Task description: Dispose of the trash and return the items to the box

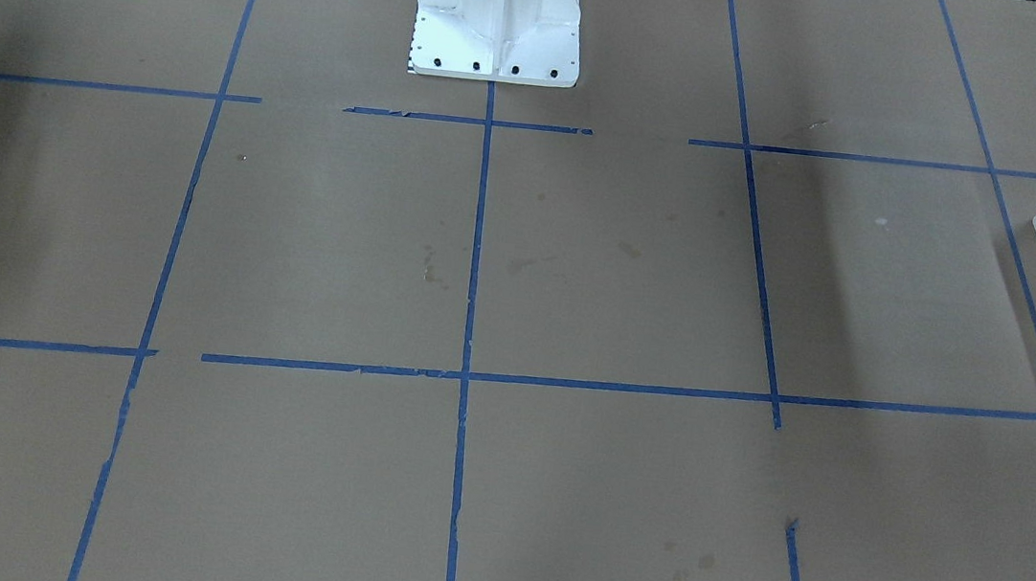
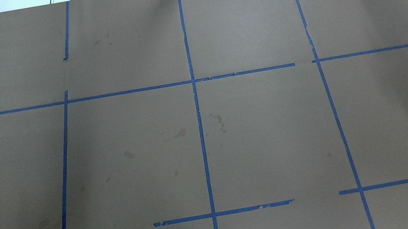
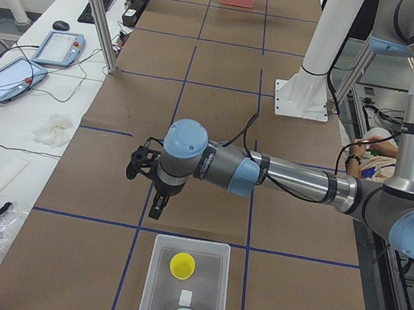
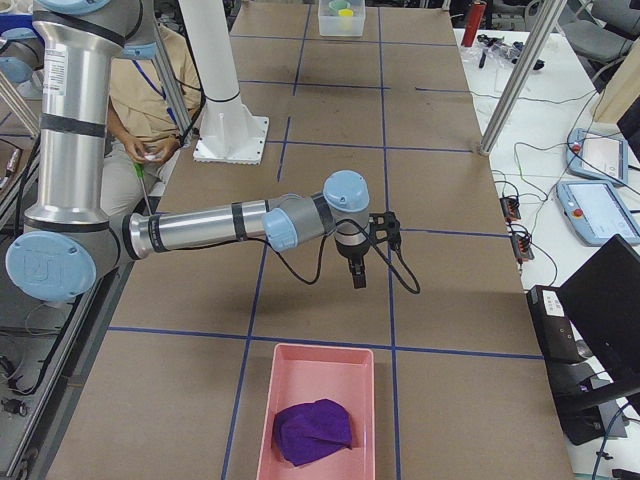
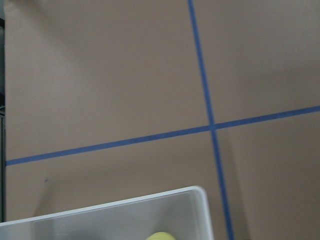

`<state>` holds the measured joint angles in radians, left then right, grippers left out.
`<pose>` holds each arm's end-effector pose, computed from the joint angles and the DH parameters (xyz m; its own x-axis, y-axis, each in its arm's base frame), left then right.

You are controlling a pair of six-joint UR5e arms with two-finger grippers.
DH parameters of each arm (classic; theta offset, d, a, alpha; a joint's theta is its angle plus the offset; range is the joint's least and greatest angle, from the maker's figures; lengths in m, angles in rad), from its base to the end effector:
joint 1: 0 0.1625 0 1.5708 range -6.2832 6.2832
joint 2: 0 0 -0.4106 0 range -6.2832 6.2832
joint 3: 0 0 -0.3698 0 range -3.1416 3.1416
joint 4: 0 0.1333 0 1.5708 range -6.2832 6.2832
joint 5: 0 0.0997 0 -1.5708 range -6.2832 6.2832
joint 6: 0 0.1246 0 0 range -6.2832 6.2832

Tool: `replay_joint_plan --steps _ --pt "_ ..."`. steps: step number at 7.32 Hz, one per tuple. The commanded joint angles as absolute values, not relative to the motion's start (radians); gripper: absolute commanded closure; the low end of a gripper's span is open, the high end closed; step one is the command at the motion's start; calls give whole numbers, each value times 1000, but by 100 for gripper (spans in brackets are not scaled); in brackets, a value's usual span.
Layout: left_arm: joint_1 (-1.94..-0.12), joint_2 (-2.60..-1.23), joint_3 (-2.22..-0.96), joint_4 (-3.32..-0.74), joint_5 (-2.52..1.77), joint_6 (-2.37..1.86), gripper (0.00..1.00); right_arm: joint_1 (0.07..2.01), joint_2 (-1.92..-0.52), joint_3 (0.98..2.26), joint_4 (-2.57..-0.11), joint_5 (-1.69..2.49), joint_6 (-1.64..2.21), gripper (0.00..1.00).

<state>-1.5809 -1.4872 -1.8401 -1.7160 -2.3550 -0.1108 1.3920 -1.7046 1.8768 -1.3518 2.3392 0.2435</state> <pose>-0.0499 -0.4516 0.5544 0.7048 0.1164 -0.6998 0.0880 0.9645 0.2491 -0.0316 -0.4372 0.5509 0.6806 -0.1578 0.7155 0.0003 0.9766 0.2151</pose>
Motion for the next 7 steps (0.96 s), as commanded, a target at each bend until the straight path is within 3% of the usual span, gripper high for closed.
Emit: replay_joint_plan --steps 1,3,5,7 --pt "-1400 -1482 -1928 -1715 -2355 -299 9 1391 -1703 1884 -1359 2341 291 0" --pt "-1342 -1416 -1910 -1824 -2356 -293 1 1391 -1700 1879 -1358 2342 314 0" --pt "-1350 -1298 -1852 -2035 -2355 -239 1 1391 -1700 1852 -1351 2338 313 0" --pt "-1354 -1310 -1853 -2028 -2353 -235 1 1393 -1704 1858 -1347 2345 308 0"
